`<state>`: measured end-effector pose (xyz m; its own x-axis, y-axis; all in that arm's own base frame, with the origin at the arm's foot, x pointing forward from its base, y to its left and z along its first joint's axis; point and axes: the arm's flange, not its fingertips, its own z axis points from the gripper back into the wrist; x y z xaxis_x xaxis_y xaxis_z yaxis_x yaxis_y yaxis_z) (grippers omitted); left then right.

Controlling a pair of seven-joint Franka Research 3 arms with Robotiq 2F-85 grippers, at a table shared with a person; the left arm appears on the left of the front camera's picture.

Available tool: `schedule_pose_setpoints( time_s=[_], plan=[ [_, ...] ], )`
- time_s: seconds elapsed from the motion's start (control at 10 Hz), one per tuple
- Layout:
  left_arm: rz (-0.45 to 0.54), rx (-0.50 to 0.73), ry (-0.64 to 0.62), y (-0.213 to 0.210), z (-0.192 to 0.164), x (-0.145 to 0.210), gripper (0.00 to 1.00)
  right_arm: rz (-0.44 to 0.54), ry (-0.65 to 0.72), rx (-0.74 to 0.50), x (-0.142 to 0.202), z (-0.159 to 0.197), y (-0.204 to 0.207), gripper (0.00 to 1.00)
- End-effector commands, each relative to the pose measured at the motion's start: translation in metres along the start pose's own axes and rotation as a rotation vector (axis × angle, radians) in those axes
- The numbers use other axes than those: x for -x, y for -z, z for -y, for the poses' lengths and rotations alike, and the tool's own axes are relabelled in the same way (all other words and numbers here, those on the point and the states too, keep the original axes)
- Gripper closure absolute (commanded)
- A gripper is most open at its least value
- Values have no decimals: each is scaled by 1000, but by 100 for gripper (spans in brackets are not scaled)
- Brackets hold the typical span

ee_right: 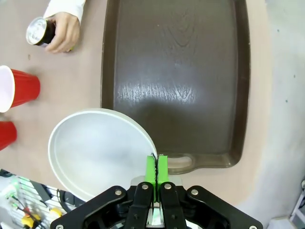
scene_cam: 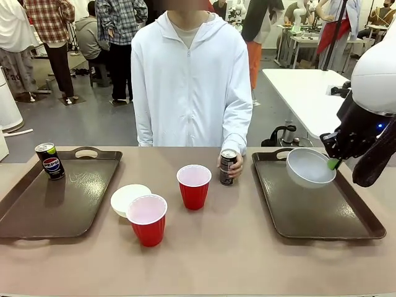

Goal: Prepare tableware on both trays.
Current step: Pick up a Picnic Bowl from the table and place it on a Handle tray.

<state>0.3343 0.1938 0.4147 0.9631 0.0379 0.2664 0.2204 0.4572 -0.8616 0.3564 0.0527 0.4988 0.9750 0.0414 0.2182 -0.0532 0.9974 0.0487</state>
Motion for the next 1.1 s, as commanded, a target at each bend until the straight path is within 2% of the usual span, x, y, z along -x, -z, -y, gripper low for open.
schedule_pose_setpoints(
  time_s=[0.0,0.1,0.2,0.5,0.6,0.7,0.8,1.0],
  plan=[
    [9,13,-2,-1,3,0,0,2,15,-12,3,-5,-3,100],
    [9,13,-2,-1,3,0,0,0,0,0,0,0,0,98],
    [9,13,-2,-1,3,0,0,22,1,104,-21,20,15,98],
    [9,13,-2,-1,3,0,0,-23,-1,233,-48,64,66,98],
    [9,13,-2,-1,3,0,0,-100,-3,219,-35,65,66,98],
    [9,13,-2,-1,3,0,0,-254,-158,185,36,44,26,98],
    [9,13,-2,-1,3,0,0,-220,-269,234,83,41,-17,98],
    [9,13,-2,-1,3,0,0,-244,-169,280,73,54,-23,98]
  ],
)
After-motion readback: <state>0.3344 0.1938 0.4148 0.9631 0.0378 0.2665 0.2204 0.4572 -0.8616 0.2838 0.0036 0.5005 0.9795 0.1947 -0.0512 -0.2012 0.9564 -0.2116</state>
